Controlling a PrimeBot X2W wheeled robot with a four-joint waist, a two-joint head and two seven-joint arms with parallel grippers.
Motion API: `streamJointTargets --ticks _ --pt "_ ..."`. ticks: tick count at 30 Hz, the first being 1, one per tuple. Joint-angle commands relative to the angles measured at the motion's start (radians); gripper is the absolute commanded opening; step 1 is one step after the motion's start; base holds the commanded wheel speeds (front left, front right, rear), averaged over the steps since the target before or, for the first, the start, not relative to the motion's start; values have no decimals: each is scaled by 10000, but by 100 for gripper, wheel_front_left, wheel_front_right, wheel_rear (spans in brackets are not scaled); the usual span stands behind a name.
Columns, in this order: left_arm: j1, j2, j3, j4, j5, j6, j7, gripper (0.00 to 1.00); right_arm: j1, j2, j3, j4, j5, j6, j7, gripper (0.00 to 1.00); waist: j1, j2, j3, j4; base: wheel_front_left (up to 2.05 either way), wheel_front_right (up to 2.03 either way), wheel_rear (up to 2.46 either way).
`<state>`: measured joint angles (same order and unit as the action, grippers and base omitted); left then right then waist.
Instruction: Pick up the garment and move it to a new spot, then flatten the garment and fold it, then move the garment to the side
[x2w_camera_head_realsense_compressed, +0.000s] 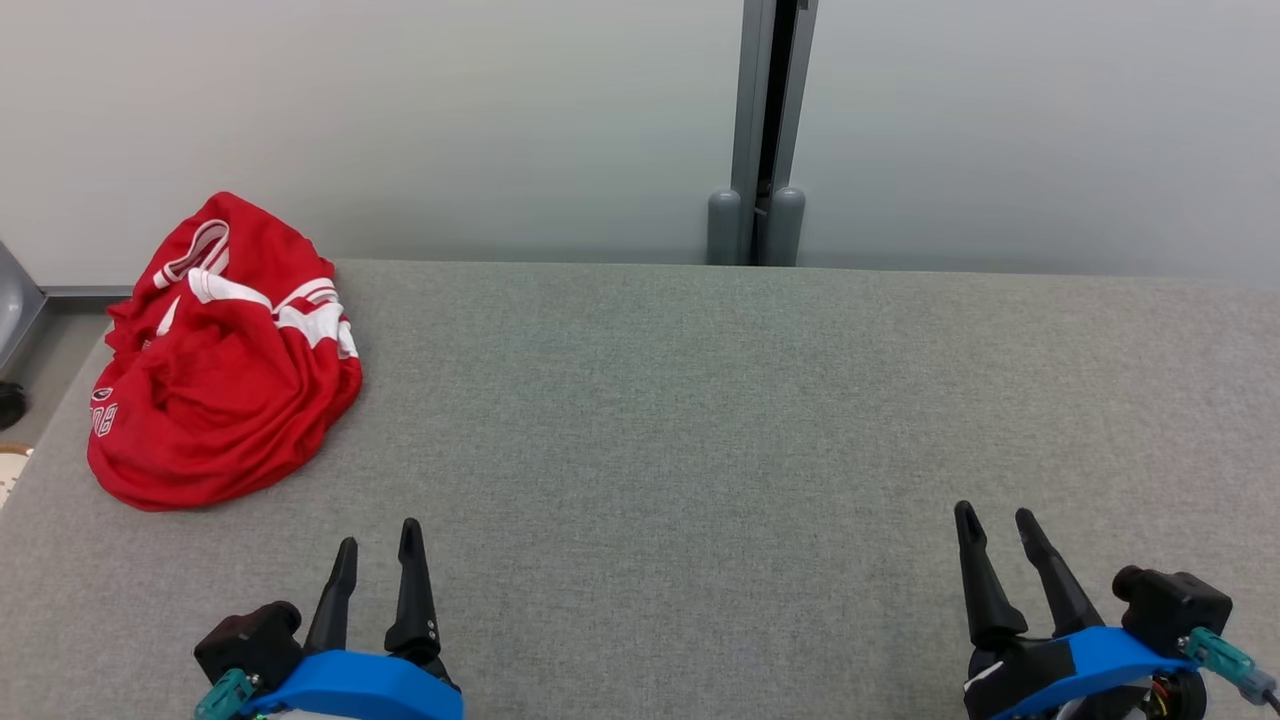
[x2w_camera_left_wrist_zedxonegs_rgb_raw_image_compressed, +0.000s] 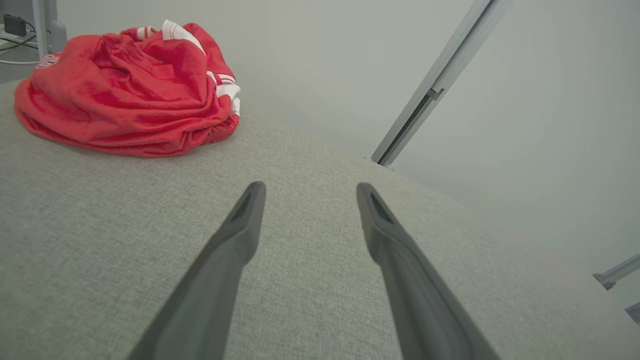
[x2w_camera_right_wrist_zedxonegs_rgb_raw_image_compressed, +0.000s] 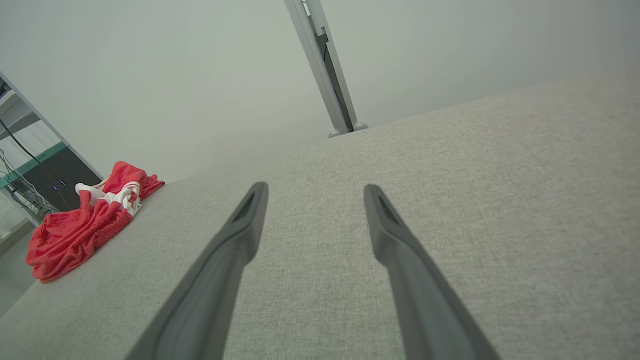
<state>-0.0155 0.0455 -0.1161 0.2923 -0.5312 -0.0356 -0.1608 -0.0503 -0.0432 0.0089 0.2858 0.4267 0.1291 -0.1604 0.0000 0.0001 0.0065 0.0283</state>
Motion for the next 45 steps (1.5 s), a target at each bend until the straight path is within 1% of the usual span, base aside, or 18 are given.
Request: streamJointTargets --ticks 1,23,45 --pt "0 57 -96 31 276 45 -115 100 6 -76 26 25 -322 19 -117 100 0 -1 -5 10 0 0 0" --pt "128 58 -330 496 2046 274 -622 100 228 -89 -106 232 -2550 22 -628 100 0 -1 -139 73 0 0 0" --pt "95 60 -440 1120 3234 455 -1023 100 258 -98 -249 552 -4252 17 -1027 100 0 -1 -227 183 0 0 0"
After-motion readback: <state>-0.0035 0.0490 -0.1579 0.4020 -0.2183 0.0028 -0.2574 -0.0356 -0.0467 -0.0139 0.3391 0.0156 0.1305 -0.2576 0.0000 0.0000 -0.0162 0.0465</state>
